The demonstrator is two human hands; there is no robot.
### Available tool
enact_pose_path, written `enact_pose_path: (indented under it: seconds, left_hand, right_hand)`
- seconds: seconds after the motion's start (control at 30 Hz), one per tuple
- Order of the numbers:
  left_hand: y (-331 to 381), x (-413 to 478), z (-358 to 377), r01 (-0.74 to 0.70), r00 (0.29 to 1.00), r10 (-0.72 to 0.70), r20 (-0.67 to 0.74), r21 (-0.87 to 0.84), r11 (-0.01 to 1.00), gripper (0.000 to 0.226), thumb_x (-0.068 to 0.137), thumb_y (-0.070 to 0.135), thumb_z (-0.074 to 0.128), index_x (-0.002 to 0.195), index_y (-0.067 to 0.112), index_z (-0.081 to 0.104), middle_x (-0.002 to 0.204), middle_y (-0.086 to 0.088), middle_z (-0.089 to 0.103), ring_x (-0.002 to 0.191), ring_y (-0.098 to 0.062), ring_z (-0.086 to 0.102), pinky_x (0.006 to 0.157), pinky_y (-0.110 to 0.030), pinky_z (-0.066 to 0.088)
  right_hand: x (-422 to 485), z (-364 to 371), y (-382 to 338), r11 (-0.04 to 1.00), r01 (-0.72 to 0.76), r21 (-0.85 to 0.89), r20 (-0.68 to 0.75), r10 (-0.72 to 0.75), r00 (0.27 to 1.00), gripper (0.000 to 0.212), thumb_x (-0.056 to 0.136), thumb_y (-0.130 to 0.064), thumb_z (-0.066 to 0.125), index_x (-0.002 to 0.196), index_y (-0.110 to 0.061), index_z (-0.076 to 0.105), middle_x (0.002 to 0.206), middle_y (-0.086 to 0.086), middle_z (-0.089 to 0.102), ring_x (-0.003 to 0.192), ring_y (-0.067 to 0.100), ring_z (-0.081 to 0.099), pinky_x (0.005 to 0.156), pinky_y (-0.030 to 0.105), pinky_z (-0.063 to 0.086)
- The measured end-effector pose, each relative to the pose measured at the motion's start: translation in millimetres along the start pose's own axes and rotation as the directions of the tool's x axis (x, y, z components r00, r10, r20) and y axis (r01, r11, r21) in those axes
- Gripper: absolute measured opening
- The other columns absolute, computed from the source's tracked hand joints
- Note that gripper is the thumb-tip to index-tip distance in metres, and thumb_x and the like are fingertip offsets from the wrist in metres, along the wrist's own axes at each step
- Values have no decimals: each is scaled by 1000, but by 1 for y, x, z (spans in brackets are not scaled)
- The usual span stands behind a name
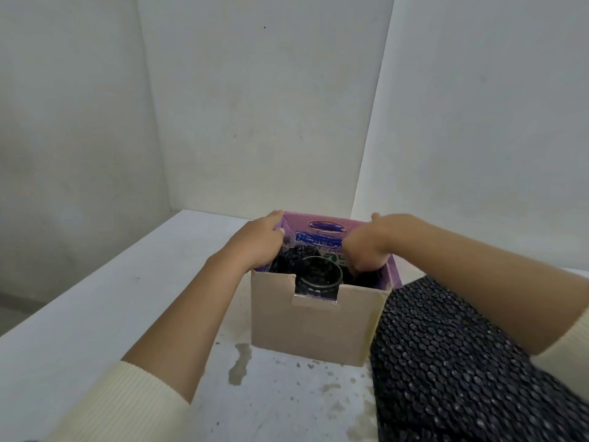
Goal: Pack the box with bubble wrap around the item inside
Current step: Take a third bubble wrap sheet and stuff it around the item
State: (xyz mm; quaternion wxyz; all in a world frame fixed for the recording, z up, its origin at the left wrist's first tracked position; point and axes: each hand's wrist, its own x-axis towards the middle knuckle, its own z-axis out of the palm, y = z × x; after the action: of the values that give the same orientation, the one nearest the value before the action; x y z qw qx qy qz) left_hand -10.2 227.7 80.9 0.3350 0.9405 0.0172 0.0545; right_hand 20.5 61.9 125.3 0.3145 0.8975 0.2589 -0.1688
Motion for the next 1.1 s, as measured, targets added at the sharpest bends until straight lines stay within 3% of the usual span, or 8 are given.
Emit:
enact_pose_path:
  seconds: [0.07, 0.2, 0.27, 0.37, 0.5, 0.73, 0.9, 1.1]
  left_hand:
    - [-1, 1, 0, 5, 1000, -5, 2, 3, 1000, 50, 99, 20, 29, 148, 25, 21, 156, 0, 23, 142, -23, 25, 112, -31, 22]
    - [-1, 1, 0, 16, 1000, -16, 2, 3, 1000, 50, 99, 20, 28, 148, 26, 21, 156, -1, 24, 142, -24, 26, 112, -32, 22]
    - [-1, 0, 0, 15, 1000, -15, 1, -4, 1000, 49, 99, 20, 28, 147, 26, 22, 155, -3, 27, 140, -25, 28, 110, -33, 25]
    - [-1, 1, 1, 20, 1000, -20, -1, -38, 999, 49, 99, 21, 28, 147, 27, 23, 155, -2, 27, 140, -24, 28, 110, -32, 24]
    - [-3, 2, 0, 19, 1000, -20, -5, -32, 999, 50, 98, 21, 29, 147, 26, 24, 155, -1, 27, 141, -23, 27, 110, -31, 24]
    - [-3, 5, 1, 22, 1000, -22, -5, -34, 999, 49, 99, 23, 29, 147, 26, 24, 155, -1, 26, 141, -23, 26, 111, -31, 22]
    - [-3, 5, 2, 20, 1000, -20, -10, -14, 1000, 48, 100, 25, 27, 147, 26, 23, 155, -2, 27, 141, -24, 27, 112, -34, 23]
    - [-5, 5, 1, 27, 1000, -27, -5, -32, 999, 49, 99, 25, 29, 147, 28, 24, 155, -1, 27, 141, -23, 26, 112, -33, 22]
  right_hand:
    - [6, 12, -7, 1000, -9, -22, 71, 11, 997, 25, 95, -30, 39, 98, -14, 59, 101, -2, 58, 97, 21, 53, 100, 41, 35]
    - [12, 17, -7, 993, 18, 115, 72, -27, 997, 32, 94, -28, 39, 110, -12, 62, 115, 3, 63, 100, 23, 58, 97, 40, 41]
    - [4, 8, -2, 970, 68, 234, -166, -30, 986, 27, 90, -21, 41, 99, -10, 65, 104, 5, 65, 94, 24, 59, 86, 38, 43]
    - [1, 2, -7, 919, 234, 319, -540, -27, 841, 27, 88, -19, 44, 103, -21, 66, 111, -1, 66, 109, 22, 54, 93, 41, 41]
    - [13, 10, -31, 919, 327, 221, -438, -206, 875, 42, 91, -15, 38, 125, -32, 56, 131, -5, 54, 129, 21, 31, 100, 47, 24]
    - [21, 6, -50, 877, 409, 254, -357, -308, 882, 21, 97, -28, 32, 101, -24, 53, 122, 2, 57, 107, 22, 46, 84, 40, 25]
    - [40, 10, -55, 935, 343, 91, -223, -317, 922, 37, 95, -36, 38, 124, -17, 51, 131, 2, 50, 125, 21, 31, 104, 49, 17]
    - [34, 12, -42, 667, 601, 440, -617, -262, 742, 11, 77, -25, 64, 68, -20, 59, 88, 0, 59, 79, 19, 55, 77, 36, 49]
